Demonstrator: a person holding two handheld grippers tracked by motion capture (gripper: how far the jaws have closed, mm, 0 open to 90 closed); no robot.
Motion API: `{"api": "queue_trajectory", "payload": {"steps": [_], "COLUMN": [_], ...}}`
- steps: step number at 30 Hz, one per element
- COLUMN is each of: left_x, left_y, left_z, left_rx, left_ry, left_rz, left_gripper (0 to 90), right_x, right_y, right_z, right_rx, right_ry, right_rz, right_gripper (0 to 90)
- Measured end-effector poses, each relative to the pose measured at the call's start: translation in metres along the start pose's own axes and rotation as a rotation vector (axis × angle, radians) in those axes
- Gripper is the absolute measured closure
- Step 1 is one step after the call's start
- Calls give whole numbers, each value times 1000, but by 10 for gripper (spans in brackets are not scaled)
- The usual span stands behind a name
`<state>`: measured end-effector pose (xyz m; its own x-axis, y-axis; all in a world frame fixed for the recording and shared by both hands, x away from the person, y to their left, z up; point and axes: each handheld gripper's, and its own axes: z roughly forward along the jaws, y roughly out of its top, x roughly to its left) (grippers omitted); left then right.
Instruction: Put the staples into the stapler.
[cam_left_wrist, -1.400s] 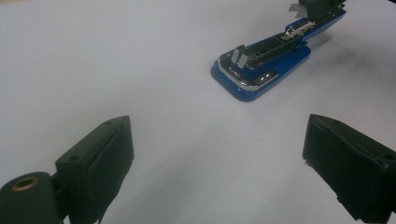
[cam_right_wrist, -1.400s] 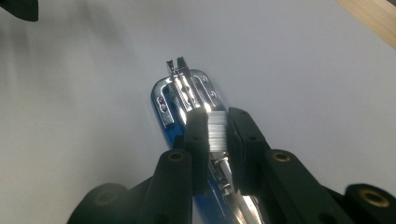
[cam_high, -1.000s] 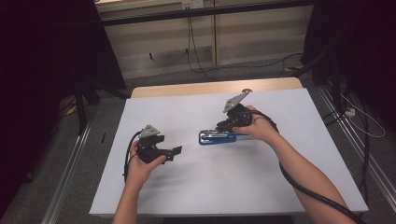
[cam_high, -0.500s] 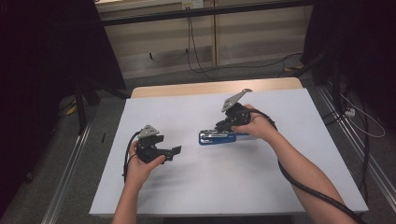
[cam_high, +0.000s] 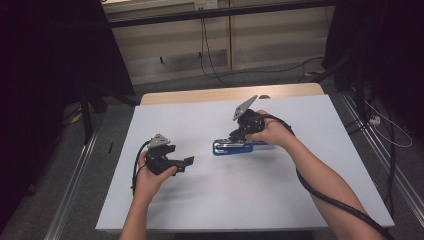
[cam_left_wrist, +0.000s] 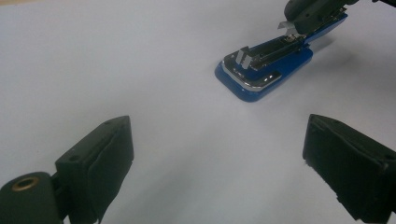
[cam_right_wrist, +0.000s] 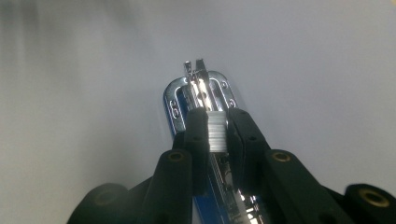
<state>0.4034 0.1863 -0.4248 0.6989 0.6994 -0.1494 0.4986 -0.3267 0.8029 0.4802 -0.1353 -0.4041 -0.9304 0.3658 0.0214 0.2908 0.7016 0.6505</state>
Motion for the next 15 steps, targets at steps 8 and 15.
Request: {"api": "queue_trajectory", "payload": {"steps": [8,15], "left_x": [1,1], "left_y": [0,-1], "left_z": [-1,0], "left_rx": [-4,0], "left_ry": [1,-2], "left_rz": [-6,-9], "left_gripper": [89,89], "right_x": [-3,-5], "right_y": [6,9], "right_z": [4,6], "right_rx": [43,73], "right_ry": [5,14], "right_rz": [-25,-33], "right_gripper": [795,795]}}
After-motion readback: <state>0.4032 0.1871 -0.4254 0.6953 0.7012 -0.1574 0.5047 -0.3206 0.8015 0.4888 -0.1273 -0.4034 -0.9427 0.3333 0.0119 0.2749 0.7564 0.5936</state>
